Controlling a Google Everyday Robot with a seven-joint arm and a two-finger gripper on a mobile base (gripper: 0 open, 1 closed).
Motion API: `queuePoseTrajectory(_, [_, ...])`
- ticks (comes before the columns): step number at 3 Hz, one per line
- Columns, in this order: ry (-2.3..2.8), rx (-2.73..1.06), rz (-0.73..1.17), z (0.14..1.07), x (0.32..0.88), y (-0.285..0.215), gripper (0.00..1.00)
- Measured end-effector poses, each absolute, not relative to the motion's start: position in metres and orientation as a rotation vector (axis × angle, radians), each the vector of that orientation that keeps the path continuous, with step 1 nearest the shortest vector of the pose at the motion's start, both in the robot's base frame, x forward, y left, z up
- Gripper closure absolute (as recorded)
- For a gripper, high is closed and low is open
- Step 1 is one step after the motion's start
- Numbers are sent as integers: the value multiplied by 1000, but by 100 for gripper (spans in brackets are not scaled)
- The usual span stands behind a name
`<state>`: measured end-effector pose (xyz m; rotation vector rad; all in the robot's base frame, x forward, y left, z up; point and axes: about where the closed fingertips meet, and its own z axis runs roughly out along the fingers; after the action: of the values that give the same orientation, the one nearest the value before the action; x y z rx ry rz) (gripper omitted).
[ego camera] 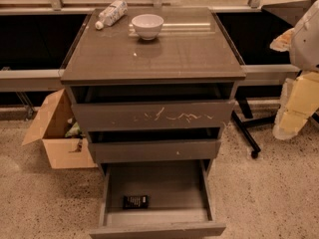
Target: Pick rxbar chocolate from bottom drawer and place on counter
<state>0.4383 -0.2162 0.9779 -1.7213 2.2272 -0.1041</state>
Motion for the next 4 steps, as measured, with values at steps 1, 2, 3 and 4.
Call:
queuePoseTrajectory(1, [2227,-1721,-104,978,438,-216,0])
queuePoseTrajectory(2, [2205,-1708,-28,952,446,-212,0])
queuePoseTrajectory(3, [2138,-1699,137,905,458,-197,0])
queuePoseTrajectory(4, [2070,-1669,271,867,468,-178,0])
